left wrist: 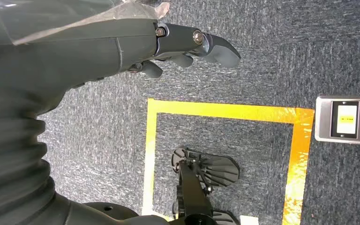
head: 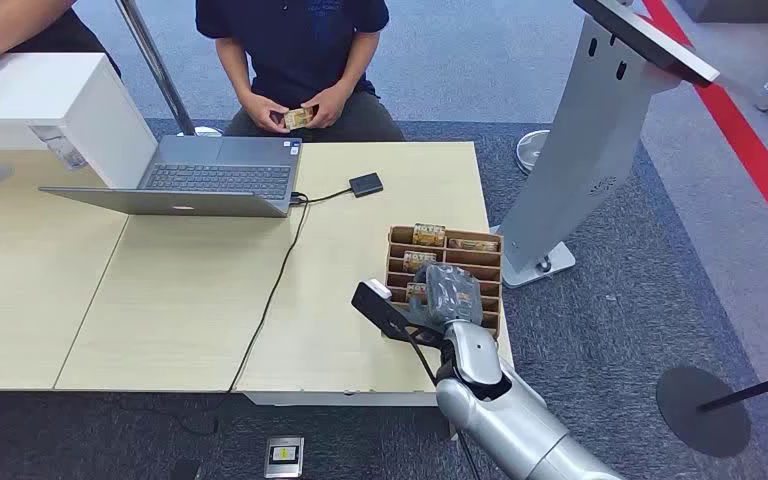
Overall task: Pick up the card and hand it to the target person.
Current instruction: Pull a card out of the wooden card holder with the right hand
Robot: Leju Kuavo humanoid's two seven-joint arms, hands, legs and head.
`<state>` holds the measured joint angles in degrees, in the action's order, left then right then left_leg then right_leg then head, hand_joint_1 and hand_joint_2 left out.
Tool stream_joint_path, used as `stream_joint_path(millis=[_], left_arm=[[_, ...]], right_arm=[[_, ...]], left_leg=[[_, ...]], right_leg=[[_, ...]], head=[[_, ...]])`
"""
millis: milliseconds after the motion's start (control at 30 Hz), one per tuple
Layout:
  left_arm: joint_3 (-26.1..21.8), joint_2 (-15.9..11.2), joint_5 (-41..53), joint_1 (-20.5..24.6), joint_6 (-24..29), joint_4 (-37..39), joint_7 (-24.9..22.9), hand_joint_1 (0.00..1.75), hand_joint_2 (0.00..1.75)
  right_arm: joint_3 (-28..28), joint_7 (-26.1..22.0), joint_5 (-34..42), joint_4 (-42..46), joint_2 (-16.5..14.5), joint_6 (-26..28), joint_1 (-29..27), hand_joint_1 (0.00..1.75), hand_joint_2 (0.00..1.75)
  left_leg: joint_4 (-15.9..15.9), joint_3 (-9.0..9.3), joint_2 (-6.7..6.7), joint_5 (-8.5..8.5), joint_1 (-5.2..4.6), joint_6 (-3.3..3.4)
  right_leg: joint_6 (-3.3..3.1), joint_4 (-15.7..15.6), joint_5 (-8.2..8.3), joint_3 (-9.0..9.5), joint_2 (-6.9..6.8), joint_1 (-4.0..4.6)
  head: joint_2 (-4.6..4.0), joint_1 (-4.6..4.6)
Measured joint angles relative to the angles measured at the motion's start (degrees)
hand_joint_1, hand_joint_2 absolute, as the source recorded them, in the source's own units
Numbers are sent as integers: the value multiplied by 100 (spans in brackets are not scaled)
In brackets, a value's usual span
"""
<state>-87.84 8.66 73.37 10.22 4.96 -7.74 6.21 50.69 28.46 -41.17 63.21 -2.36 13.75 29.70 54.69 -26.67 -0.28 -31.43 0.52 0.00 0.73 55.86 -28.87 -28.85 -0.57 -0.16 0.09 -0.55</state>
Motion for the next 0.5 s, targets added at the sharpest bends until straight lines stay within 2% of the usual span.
stream_joint_path(millis=[233,500], left_arm=[[-1,0,6,-3,2,0,0,0,175],[0,0,38,-4,7,0,1,0,175]], right_arm=[[2,1,22,-8,0,17,2,132,175],[2,8,23,-22,0,34,5,148,175]], left_leg=[[0,-1,0,0,0,0],[0,0,0,0,0,0]], right_leg=[[0,0,0,0,0,0],[0,0,0,0,0,0]], head=[[0,0],[0,0]])
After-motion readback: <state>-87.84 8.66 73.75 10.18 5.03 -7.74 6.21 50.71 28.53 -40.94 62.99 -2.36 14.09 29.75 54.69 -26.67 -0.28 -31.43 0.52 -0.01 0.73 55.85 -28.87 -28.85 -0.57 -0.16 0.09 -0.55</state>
